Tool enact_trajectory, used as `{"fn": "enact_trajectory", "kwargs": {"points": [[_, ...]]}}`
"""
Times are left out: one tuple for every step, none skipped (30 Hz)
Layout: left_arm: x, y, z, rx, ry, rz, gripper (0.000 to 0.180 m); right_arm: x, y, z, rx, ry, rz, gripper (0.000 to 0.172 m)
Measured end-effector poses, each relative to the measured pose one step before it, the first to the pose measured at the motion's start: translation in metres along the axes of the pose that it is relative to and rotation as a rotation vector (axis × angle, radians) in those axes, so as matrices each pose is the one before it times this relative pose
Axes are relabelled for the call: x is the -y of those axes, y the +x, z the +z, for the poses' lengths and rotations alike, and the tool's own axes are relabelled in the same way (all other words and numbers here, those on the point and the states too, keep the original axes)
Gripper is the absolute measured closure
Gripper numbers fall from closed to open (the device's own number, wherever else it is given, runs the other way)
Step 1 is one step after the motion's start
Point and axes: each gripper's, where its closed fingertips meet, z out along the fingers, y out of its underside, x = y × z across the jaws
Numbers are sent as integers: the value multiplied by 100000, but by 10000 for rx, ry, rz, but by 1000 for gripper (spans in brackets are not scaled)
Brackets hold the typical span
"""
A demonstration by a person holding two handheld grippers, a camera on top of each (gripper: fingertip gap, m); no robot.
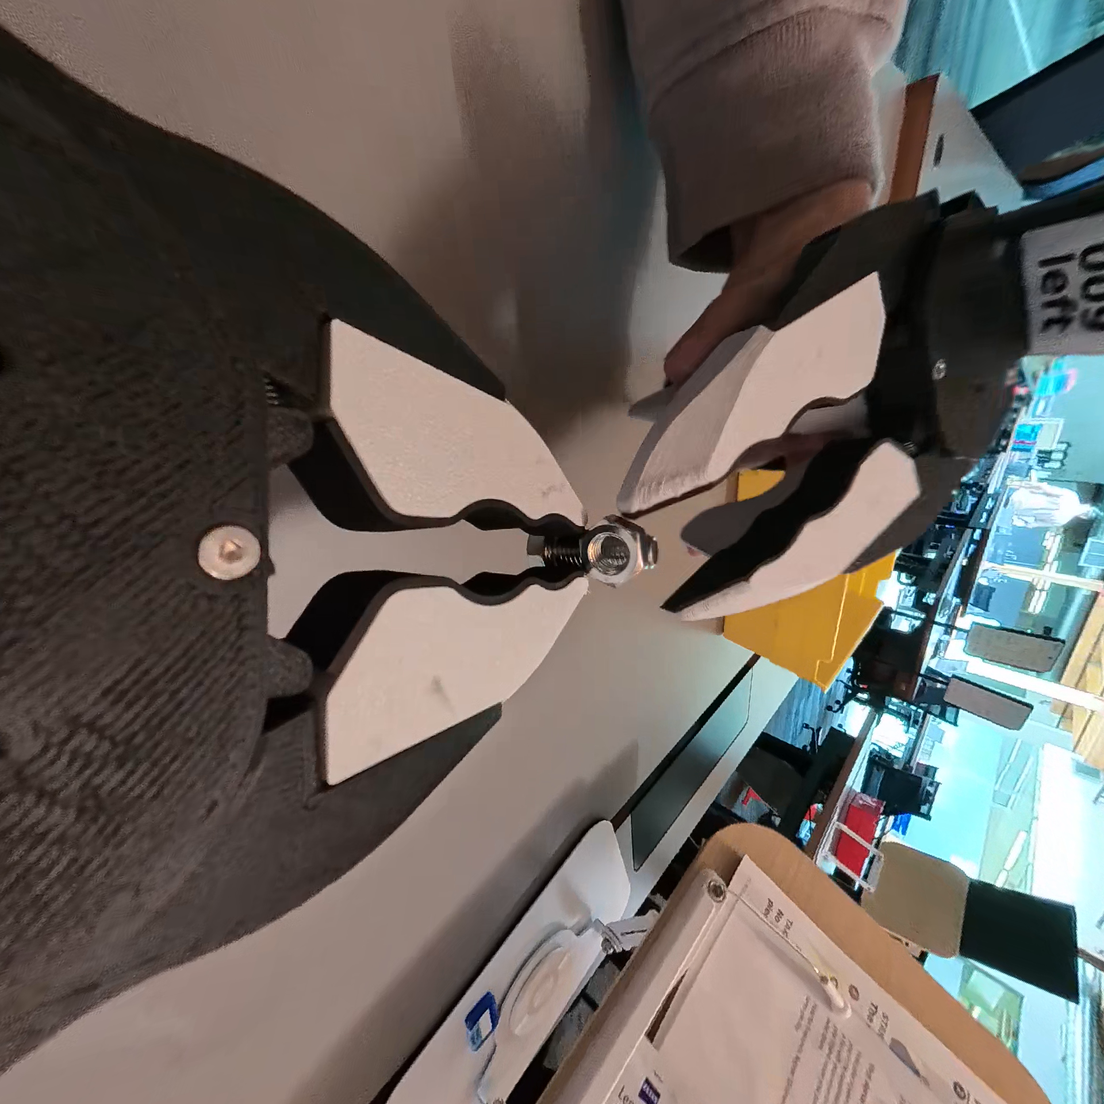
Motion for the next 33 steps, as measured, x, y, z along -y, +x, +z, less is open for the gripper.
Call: {"fn": "enact_trajectory", "kwargs": {"points": [[-46, 231, 56, 30, -256, 427, 156, -37, -208, 80, 98, -48, -36, 163], [-221, 215, 117, -41, -348, 238, 157, -38, -122, 55, 37, -34, -33, 163], [-315, 238, 150, -102, -345, 115, 156, -86, -69, 58, 15, -61, -80, 163], [-292, 143, 163, -46, -250, 89, 156, -130, -115, 40, 45, -94, -101, 163], [-205, 49, 119, 29, -143, 127, 158, -227, -10, 50, -21, -152, -111, 163], [-146, 70, 76, 14, -89, 154, 163, -160, 75, 36, -56, -96, -74, 163], [-102, -21, 36, 56, -69, 100, 163, -136, -31, 16, 36, -64, -5, 163], [-20, -203, 6, 130, -39, -16, 163, -27, 30, 17, 16, -4, 63, 163], [177, -343, -34, 199, 111, -103, 163, 94, -3, -9, 28, 82, 99, 163], [478, -421, -100, 256, 378, -118, 163, 230, 26, -72, 13, 173, 130, 163], [759, -386, -191, 236, 644, -154, 163, 311, 78, -109, 11, 209, 182, 163], [862, -157, -198, 48, 766, -290, 163, 369, 93, -138, 28, 258, 228, 163], [762, 2, -168, -98, 738, -430, 163, 472, 82, -159, 34, 347, 273, 163], [675, -100, -150, -22, 713, -414, 164, 551, 22, -171, 95, 418, 351, 163], [614, -166, -151, 46, 704, -321, 163, 540, -44, -135, 155, 417, 421, 163], [534, 17, -110, -94, 640, -327, 164, 532, -10, -129, 118, 405, 409, 163], [411, 131, -46, -177, 540, -372, 164, 468, 12, -116, 67, 353, 326, 163], [331, 39, -6, -86, 487, -329, 164, 443, -43, -101, 91, 310, 255, 163], [272, 65, 40, -80, 443, -264, 164, 380, -120, -94, 129, 253, 184, 163], [148, 178, 76, -158, 331, -266, 164, 326, -111, -68, 84, 218, 89, 163], [101, 76, 104, -86, 259, -274, 164, 173, -36, -46, 8, 108, 10, 163], [66, 47, 110, -50, 238, -216, 164, 103, -91, 2, 42, 54, -25, 163], [-10, 126, 110, -103, 177, -169, 164, 52, -138, 16, 69, 5, -35, 163], [-36, 27, 99, -33, 151, -160, 164, 12, -105, 39, 23, -7, -61, 163], [8, -5, 88, -2, 183, -146, 164, 7, -135, 52, 40, -3, -38, 163], [38, 116, 60, -104, 195, -177, 164, 151, -90, 15, 25, 96, 36, 163], [95, 51, 5, -79, 209, -209, 164, 309, -50, -45, 26, 223, 127, 163], [88, -28, 13, -28, 197, -187, 164, 200, -28, -42, 56, 132, 167, 163], [-7, 15, 29, -49, 134, -171, 164, -22, -30, 0, 69, -6, 86, 163], [-17, -50, 17, -22, 156, -168, 164, -11, 58, -29, -38, 32, -27, 163], [-6, -72, 15, -9, 213, -205, 164, 5, 51, -14, -53, 47, -34, 163], [-33, -46, 3, -40, 214, -265, 164, -63, -8, 21, 19, -28, 25, 163], [1, -49, 1, -42, 214, -297, 163, -31, 47, 1, -18, -16, 7, 163]]}}
